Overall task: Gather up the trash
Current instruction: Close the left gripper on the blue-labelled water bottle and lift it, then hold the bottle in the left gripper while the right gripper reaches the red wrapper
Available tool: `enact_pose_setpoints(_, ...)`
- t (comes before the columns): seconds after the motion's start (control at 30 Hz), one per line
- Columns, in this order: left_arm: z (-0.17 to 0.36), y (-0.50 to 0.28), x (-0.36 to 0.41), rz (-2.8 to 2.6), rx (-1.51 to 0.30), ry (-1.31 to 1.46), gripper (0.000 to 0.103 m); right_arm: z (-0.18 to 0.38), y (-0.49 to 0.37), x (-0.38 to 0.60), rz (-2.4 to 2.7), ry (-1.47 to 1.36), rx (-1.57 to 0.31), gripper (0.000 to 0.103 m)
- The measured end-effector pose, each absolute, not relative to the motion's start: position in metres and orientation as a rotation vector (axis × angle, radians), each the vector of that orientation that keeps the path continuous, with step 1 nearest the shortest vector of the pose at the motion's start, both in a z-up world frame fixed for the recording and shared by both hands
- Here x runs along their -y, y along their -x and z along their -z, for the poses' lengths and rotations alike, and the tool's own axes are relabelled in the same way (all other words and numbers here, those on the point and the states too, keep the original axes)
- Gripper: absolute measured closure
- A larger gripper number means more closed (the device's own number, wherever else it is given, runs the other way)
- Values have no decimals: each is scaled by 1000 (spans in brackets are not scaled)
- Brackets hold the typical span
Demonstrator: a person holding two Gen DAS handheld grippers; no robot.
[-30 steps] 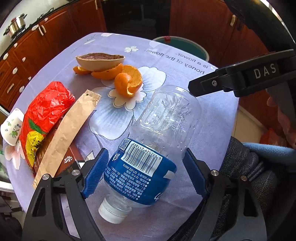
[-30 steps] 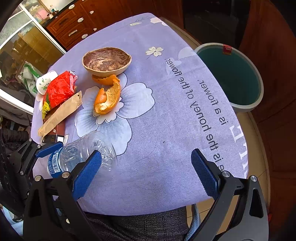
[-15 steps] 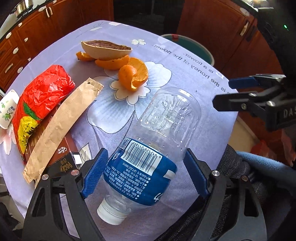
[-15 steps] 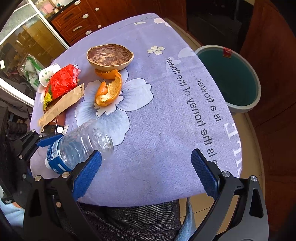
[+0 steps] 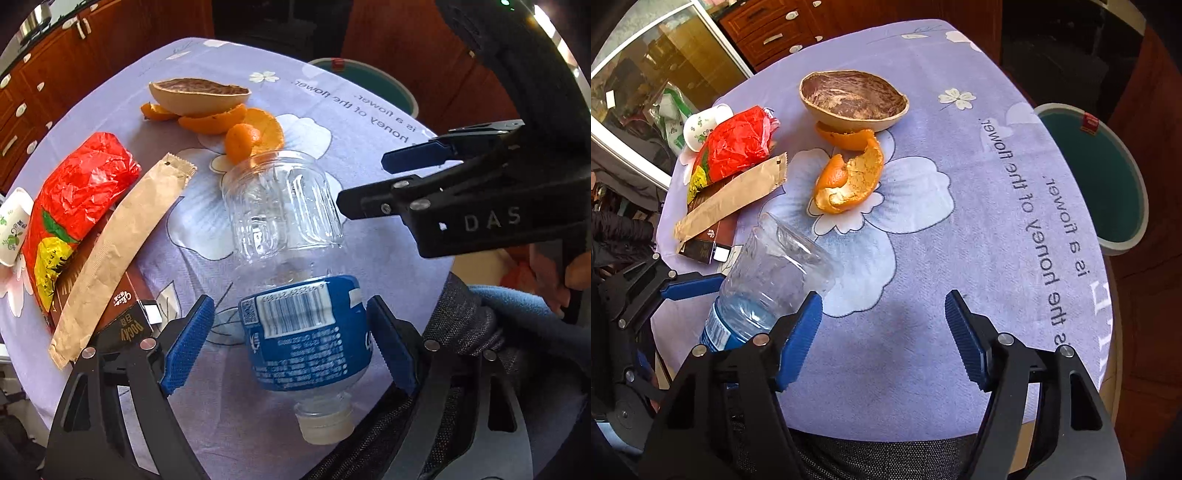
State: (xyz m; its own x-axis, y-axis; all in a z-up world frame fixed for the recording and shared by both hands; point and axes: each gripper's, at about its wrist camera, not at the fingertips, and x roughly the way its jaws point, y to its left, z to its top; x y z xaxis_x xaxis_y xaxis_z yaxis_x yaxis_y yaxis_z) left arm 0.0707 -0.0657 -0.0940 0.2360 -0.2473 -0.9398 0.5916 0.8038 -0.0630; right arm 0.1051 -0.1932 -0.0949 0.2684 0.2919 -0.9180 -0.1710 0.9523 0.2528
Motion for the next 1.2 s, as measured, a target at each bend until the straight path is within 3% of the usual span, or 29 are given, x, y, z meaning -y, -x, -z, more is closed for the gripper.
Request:
enact_pose_setpoints(0.03, 97, -73, 65, 581, -1212, -333, 19, 95, -106, 190, -326, -113, -1265, 36)
enact_pose_setpoints(0.07, 100, -74, 67, 579, -1214, -332, 32, 95, -106, 187, -338, -115, -1267, 36)
enact_pose_setpoints(0.1, 101, -75, 69, 582, -1211, -331, 34, 94, -106, 185, -344, -112, -1266, 36)
enact_pose_setpoints(0.33, 73, -78, 50, 522, -1111, -289, 34, 73, -115, 180, -348, -99, -1224, 36)
enact_pose_setpoints(0.67, 33, -105, -67, 284, -1001, -87, 34, 39, -150, 128, -464, -75, -1138, 29)
enact_pose_setpoints(1.2, 80, -147, -154, 170, -1062, 54, 34, 76, -233, 34, -563, -56, -1219, 21)
